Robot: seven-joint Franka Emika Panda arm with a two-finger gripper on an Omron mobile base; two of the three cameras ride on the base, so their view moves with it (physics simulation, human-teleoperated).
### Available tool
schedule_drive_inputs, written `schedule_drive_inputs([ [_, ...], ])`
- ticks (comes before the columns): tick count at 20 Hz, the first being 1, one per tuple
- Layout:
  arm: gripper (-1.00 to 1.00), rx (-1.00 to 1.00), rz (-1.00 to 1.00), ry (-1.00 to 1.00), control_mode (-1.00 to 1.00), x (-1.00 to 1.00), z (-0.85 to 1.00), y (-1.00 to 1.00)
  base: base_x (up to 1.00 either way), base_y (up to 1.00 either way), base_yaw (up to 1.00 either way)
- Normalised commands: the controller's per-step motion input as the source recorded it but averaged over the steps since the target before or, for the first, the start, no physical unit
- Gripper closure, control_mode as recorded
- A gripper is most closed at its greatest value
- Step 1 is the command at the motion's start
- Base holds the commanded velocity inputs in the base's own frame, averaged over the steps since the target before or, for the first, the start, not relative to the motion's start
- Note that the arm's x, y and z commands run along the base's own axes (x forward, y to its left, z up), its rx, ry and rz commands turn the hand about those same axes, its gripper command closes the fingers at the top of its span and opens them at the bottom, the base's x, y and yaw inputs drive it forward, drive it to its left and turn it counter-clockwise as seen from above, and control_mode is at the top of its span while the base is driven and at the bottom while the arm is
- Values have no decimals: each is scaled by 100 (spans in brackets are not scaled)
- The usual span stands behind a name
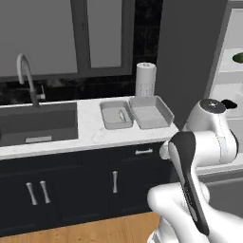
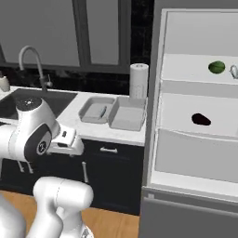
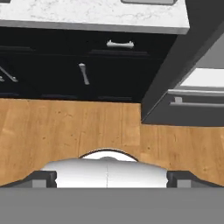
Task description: Place one avocado and one fish in each tupperware on the nearby counter, to pack two identical lunches.
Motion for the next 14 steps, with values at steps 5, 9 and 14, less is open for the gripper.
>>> schedule_drive_inputs([
  [5, -100, 0, 0, 0, 100, 0, 0, 0, -74, -99, -13],
  [9, -100, 0, 0, 0, 100, 0, 0, 0, -31, -100, -9],
  [14, -100, 0, 0, 0, 100, 0, 0, 0, 11, -68, -5],
])
